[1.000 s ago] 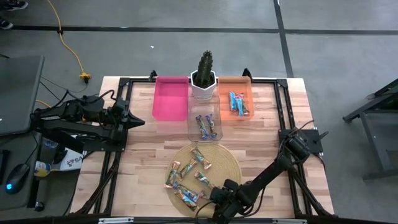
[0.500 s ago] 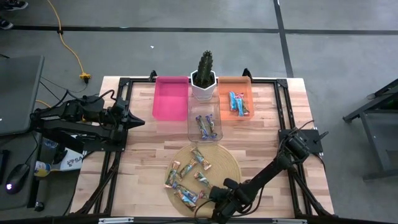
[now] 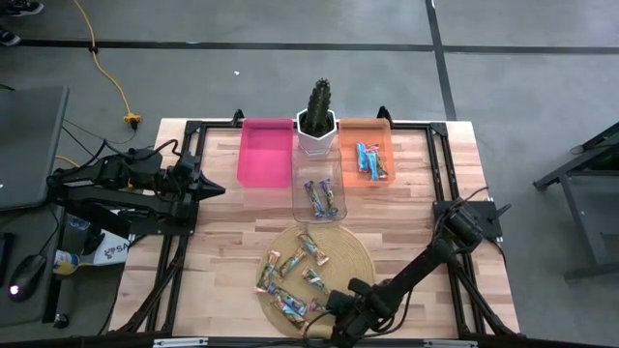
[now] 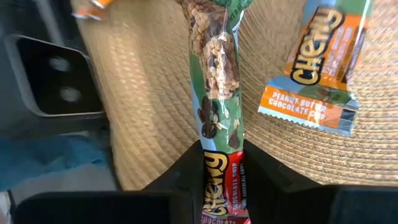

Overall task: Pick and place Granola Bars by type
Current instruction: Put the red granola bar into the orange bin

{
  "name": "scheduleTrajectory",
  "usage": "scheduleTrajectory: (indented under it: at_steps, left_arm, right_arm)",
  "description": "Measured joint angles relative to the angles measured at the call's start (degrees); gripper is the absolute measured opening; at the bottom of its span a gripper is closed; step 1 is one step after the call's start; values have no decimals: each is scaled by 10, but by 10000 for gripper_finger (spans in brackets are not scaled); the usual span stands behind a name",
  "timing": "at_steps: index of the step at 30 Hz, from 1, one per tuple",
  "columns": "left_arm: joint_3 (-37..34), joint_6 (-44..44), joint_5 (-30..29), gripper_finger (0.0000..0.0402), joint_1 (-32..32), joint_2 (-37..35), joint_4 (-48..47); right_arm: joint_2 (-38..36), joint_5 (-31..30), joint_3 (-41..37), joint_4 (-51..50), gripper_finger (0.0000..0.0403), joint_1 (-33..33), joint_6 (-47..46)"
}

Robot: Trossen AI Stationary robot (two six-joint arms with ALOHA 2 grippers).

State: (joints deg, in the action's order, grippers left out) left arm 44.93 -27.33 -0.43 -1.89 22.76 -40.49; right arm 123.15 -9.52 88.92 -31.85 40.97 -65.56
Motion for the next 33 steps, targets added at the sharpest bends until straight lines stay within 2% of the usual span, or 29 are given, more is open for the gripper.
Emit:
scheduleTrajectory:
  at_steps: [10, 20, 33]
  left_arm:
    - [0, 0, 0, 1, 0, 0, 0]
    - [0, 0, 0, 1, 0, 0, 0]
    - [0, 0, 0, 1, 0, 0, 0]
  right_arm:
    - [-40, -20, 0, 40, 75, -12, 46]
    - [-80, -112, 1, 117, 75, -39, 131]
    - [-113, -171, 2, 316, 75, -79, 296]
